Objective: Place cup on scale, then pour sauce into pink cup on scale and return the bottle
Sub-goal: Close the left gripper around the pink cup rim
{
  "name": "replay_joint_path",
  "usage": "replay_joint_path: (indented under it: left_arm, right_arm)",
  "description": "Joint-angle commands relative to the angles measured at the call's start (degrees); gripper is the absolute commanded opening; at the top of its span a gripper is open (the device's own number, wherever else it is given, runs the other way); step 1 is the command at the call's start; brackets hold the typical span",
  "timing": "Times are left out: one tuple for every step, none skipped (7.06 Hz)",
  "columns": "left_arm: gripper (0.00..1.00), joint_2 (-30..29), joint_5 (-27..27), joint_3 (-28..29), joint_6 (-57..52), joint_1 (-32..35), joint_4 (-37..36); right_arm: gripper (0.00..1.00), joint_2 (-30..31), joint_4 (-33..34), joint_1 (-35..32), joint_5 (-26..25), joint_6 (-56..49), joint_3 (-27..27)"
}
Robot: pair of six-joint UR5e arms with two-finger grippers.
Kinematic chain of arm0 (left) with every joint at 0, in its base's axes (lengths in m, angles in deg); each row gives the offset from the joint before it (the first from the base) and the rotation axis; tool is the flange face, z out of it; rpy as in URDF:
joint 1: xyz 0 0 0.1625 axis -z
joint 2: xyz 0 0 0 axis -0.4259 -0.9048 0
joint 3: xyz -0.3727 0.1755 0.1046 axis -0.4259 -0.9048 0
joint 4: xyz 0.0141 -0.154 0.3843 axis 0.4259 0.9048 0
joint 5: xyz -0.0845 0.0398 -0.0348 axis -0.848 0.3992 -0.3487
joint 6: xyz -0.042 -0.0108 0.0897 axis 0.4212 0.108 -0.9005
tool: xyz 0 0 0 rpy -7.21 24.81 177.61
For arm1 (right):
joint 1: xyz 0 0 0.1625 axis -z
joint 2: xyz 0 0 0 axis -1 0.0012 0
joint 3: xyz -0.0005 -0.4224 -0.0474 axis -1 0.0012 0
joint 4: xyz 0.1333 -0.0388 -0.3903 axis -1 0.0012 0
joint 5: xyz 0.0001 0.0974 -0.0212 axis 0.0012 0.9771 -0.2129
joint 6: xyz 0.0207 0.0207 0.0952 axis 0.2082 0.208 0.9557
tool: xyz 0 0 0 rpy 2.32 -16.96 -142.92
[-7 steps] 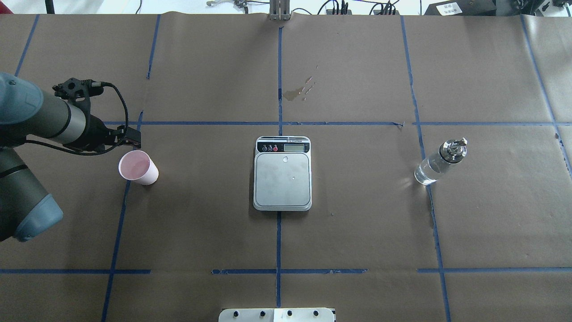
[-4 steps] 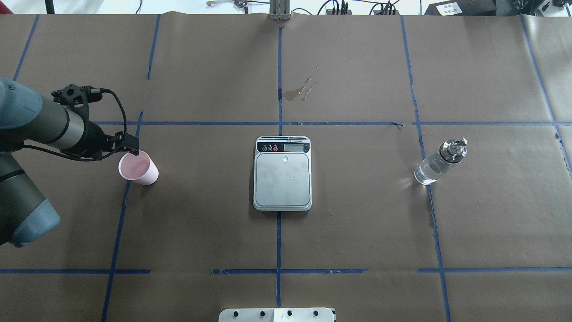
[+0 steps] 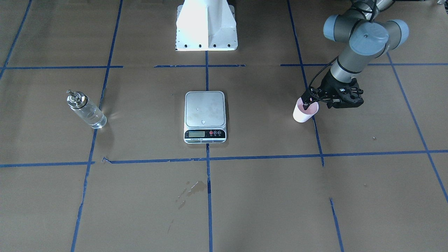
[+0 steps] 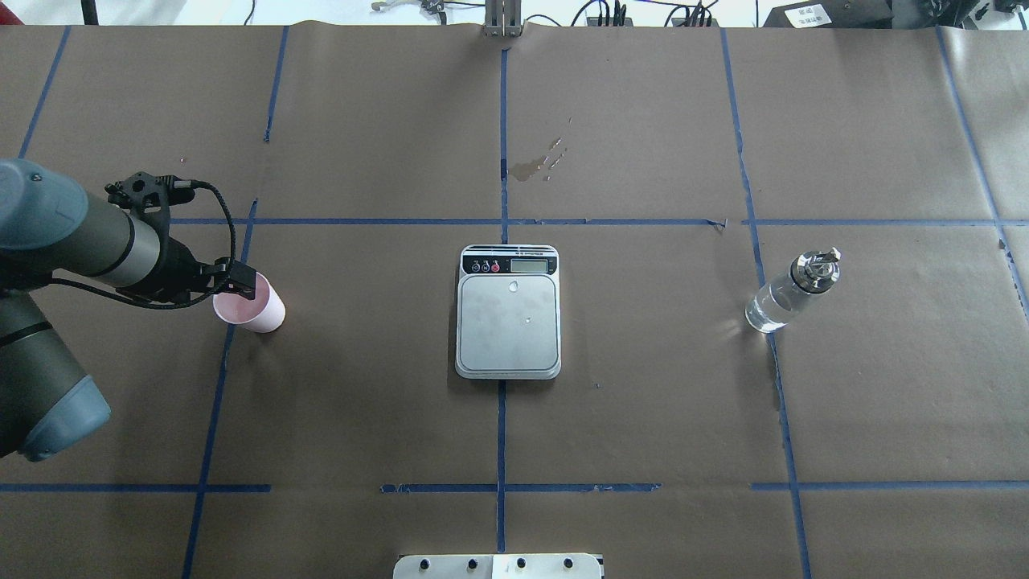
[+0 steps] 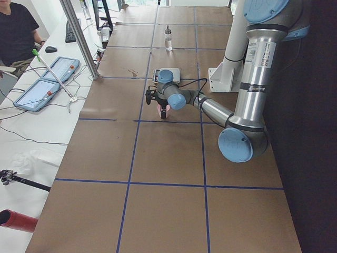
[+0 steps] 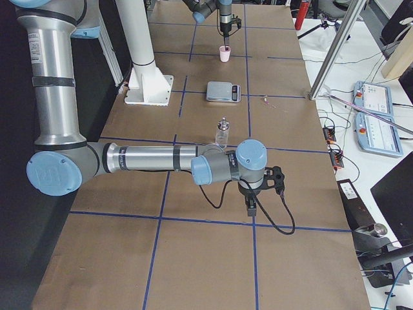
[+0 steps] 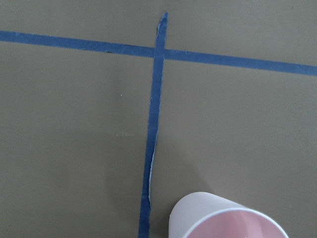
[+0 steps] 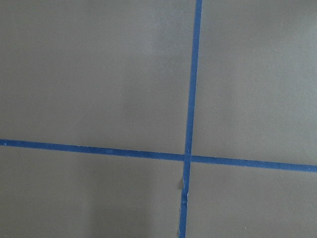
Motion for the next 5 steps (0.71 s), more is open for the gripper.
replay_joint_path:
  left_arm:
    - [0.58, 0.13, -0.14, -0.03, 0.09, -0.05, 0.07]
    - [0.44, 0.04, -0.14, 0.06, 0.09, -0.40, 0.07]
    - [0.44, 0.04, -0.14, 0.06, 0.17, -0.92, 0.07]
    - [0.40, 0.04, -0.14, 0.15, 0.26, -1.19, 0.07]
    - [0.06, 0.04, -0.05, 0.15, 0.61, -1.36, -0.02]
  right_arm:
    - [1.00, -0.14, 0.00, 0.00, 0.06, 0.07, -0.15]
    - [1.00, -0.14, 0.00, 0.00, 0.14, 0.07, -0.15]
    - [1.00, -0.14, 0.00, -0.09, 0.14, 0.07, -0.15]
    - [1.00, -0.14, 0.00, 0.00, 0.14, 0.07, -0.07]
    - [1.00, -0.14, 0.00, -0.09, 0.23, 0.07, -0.15]
